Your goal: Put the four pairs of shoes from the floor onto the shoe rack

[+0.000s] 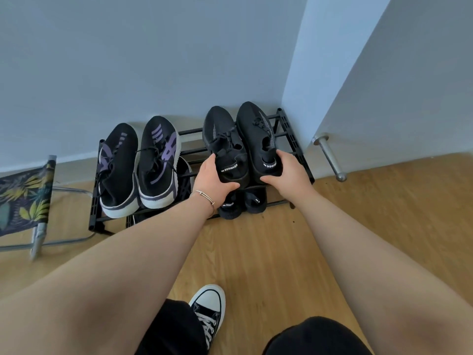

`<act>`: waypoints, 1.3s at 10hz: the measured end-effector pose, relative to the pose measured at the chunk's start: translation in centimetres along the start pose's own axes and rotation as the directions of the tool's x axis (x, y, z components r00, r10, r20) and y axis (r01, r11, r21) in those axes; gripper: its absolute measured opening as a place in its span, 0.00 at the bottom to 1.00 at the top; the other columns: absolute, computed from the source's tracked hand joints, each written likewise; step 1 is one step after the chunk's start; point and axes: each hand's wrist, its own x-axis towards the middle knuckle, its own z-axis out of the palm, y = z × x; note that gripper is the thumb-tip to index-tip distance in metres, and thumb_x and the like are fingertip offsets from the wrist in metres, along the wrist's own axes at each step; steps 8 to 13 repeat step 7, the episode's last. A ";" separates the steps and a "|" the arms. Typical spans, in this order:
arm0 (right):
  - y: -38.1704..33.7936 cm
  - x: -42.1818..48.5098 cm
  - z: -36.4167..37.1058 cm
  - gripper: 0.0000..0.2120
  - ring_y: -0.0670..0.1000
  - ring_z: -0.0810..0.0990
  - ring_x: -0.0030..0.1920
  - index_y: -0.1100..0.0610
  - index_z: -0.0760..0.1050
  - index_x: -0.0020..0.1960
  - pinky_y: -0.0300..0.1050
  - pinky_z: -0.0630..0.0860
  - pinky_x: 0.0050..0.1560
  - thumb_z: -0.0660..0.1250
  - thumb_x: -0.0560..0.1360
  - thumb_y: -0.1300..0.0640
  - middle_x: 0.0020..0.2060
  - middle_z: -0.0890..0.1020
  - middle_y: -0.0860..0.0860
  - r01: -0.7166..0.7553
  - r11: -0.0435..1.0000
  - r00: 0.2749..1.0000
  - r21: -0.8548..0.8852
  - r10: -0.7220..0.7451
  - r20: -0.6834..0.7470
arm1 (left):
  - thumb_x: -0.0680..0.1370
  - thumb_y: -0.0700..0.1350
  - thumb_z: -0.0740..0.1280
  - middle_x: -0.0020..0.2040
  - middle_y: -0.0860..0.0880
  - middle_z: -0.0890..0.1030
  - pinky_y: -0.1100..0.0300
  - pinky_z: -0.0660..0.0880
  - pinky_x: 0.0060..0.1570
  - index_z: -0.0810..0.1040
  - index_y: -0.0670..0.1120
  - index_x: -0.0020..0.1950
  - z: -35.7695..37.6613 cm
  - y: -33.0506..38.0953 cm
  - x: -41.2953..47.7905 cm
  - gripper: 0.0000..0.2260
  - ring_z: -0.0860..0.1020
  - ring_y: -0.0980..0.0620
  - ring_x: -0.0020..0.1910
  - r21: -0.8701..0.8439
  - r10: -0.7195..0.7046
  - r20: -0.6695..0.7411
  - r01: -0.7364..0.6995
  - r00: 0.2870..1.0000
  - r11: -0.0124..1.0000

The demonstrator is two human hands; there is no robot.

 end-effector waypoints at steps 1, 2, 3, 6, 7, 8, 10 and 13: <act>0.2 0.5 0.1 0.39 0.54 0.70 0.71 0.56 0.64 0.76 0.47 0.66 0.69 0.77 0.71 0.51 0.72 0.71 0.52 0.016 1.000 1.000 -0.007 -0.016 0.014 | 0.71 0.49 0.79 0.80 0.48 0.62 0.54 0.61 0.77 0.56 0.46 0.82 0.2 -0.4 0.4 0.47 0.63 0.48 0.79 -0.009 0.004 0.005 -0.004 1.000 1.000; 0.7 0.7 0.3 0.38 0.54 0.70 0.71 0.56 0.64 0.76 0.48 0.67 0.69 0.76 0.71 0.50 0.71 0.71 0.52 0.024 0.999 1.000 -0.029 -0.023 0.019 | 0.71 0.50 0.79 0.80 0.48 0.62 0.54 0.62 0.77 0.55 0.47 0.82 0.5 -1.0 0.7 0.47 0.63 0.49 0.79 -0.022 0.000 0.015 0.000 1.000 1.000; 0.7 0.8 0.4 0.38 0.53 0.70 0.71 0.56 0.63 0.76 0.48 0.67 0.70 0.76 0.72 0.50 0.72 0.69 0.52 0.018 0.999 0.999 -0.048 -0.016 0.028 | 0.71 0.50 0.79 0.81 0.49 0.61 0.55 0.62 0.75 0.55 0.48 0.82 0.7 -0.9 0.4 0.47 0.64 0.49 0.78 -0.026 -0.016 0.004 0.016 1.000 1.000; -4.9 -1.6 -3.6 0.36 0.56 0.66 0.74 0.57 0.60 0.75 0.49 0.68 0.68 0.72 0.74 0.48 0.73 0.68 0.53 -0.052 0.994 0.988 -0.091 0.065 0.137 | 0.78 0.49 0.71 0.82 0.43 0.54 0.50 0.61 0.77 0.46 0.42 0.83 -4.7 5.1 -1.4 0.44 0.59 0.43 0.80 0.093 -0.212 0.135 0.201 0.968 0.975; -8.8 -2.8 -6.3 0.33 0.57 0.67 0.72 0.57 0.61 0.72 0.57 0.71 0.68 0.69 0.74 0.45 0.70 0.69 0.55 -0.020 0.984 0.995 -0.179 0.037 0.093 | 0.80 0.52 0.67 0.83 0.41 0.50 0.47 0.59 0.77 0.43 0.41 0.83 -9.0 8.2 -3.3 0.42 0.56 0.40 0.81 0.179 -0.265 0.096 0.245 0.959 0.953; -8.8 -2.8 -6.3 0.33 0.57 0.67 0.72 0.57 0.61 0.72 0.57 0.71 0.68 0.69 0.74 0.45 0.70 0.69 0.55 -0.020 0.984 0.995 -0.179 0.037 0.093 | 0.80 0.52 0.67 0.83 0.41 0.50 0.47 0.59 0.77 0.43 0.41 0.83 -9.0 8.2 -3.3 0.42 0.56 0.40 0.81 0.179 -0.265 0.096 0.245 0.959 0.953; -8.8 -2.8 -6.3 0.33 0.57 0.67 0.72 0.57 0.61 0.72 0.57 0.71 0.68 0.69 0.74 0.45 0.70 0.69 0.55 -0.020 0.984 0.995 -0.179 0.037 0.093 | 0.80 0.52 0.67 0.83 0.41 0.50 0.47 0.59 0.77 0.43 0.41 0.83 -9.0 8.2 -3.3 0.42 0.56 0.40 0.81 0.179 -0.265 0.096 0.245 0.959 0.953; -8.8 -2.8 -6.3 0.33 0.57 0.67 0.72 0.57 0.61 0.72 0.57 0.71 0.68 0.69 0.74 0.45 0.70 0.69 0.55 -0.020 0.984 0.995 -0.179 0.037 0.093 | 0.80 0.52 0.67 0.83 0.41 0.50 0.47 0.59 0.77 0.43 0.41 0.83 -9.0 8.2 -3.3 0.42 0.56 0.40 0.81 0.179 -0.265 0.096 0.245 0.959 0.953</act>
